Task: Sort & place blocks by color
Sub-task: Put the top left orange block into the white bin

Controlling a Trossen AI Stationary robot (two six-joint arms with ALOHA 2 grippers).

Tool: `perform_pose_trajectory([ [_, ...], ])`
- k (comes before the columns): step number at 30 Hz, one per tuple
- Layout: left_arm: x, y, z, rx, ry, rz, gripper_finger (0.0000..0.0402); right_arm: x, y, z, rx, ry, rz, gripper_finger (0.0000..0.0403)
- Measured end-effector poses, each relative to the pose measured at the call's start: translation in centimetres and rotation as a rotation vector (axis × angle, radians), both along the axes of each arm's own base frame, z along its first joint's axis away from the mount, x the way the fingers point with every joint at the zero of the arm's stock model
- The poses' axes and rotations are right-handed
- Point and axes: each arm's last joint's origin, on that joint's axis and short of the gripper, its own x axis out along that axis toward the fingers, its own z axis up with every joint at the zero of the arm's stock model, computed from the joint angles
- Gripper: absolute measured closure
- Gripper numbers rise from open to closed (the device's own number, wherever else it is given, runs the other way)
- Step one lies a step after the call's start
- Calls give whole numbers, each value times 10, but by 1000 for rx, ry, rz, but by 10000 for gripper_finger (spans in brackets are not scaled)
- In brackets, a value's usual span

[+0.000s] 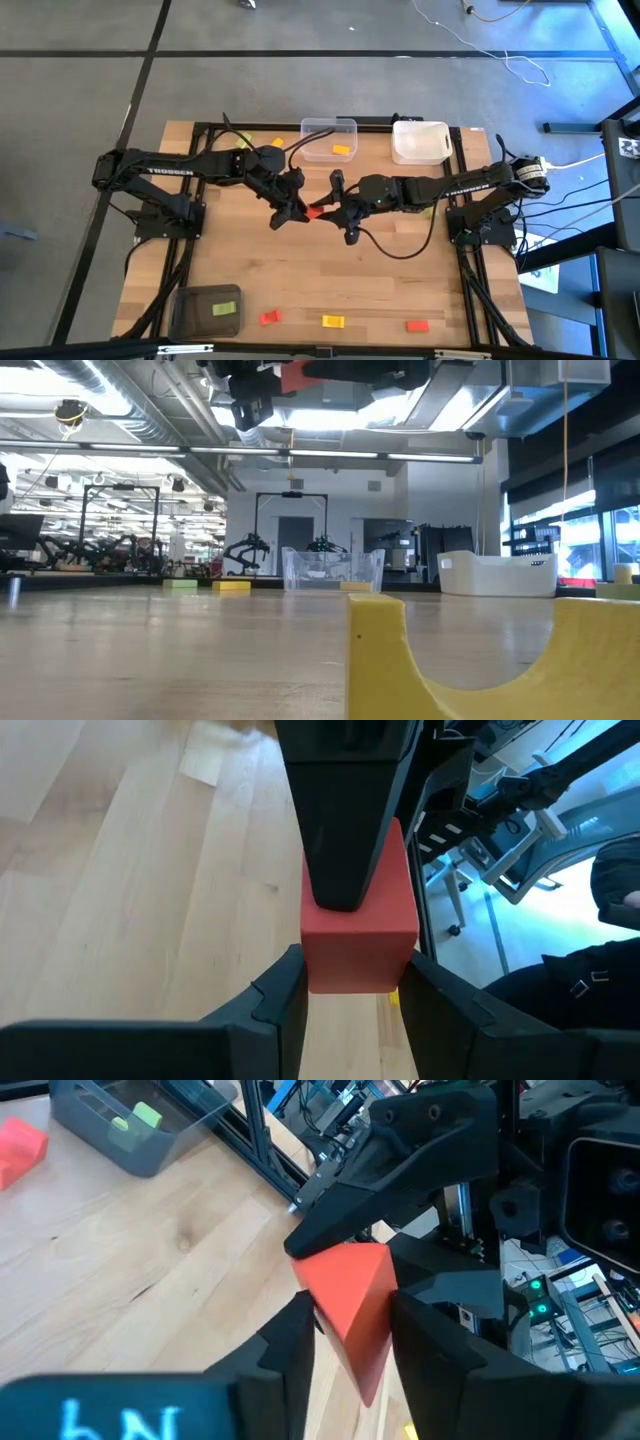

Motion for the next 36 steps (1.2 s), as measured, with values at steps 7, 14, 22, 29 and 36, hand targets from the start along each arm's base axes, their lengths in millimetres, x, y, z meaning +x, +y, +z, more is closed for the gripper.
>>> perform_pose_trajectory([
  [7, 0, 0, -1, -6, 9, -4, 276, 0, 0, 0, -3, -2, 5, 314],
  [14, -1, 0, -1, -2, 11, 2, 276, 0, 0, 0, 2, -2, 3, 317],
  [22, 0, 0, -1, 7, 11, 14, 277, 0, 0, 0, 8, -1, 0, 304],
  [29, -1, 2, -2, 34, 24, 45, 280, 0, -1, -1, 74, 8, -72, 278],
  [36, -3, 3, -4, 85, 50, 62, 281, 0, -2, -2, 156, 13, -143, 275],
])
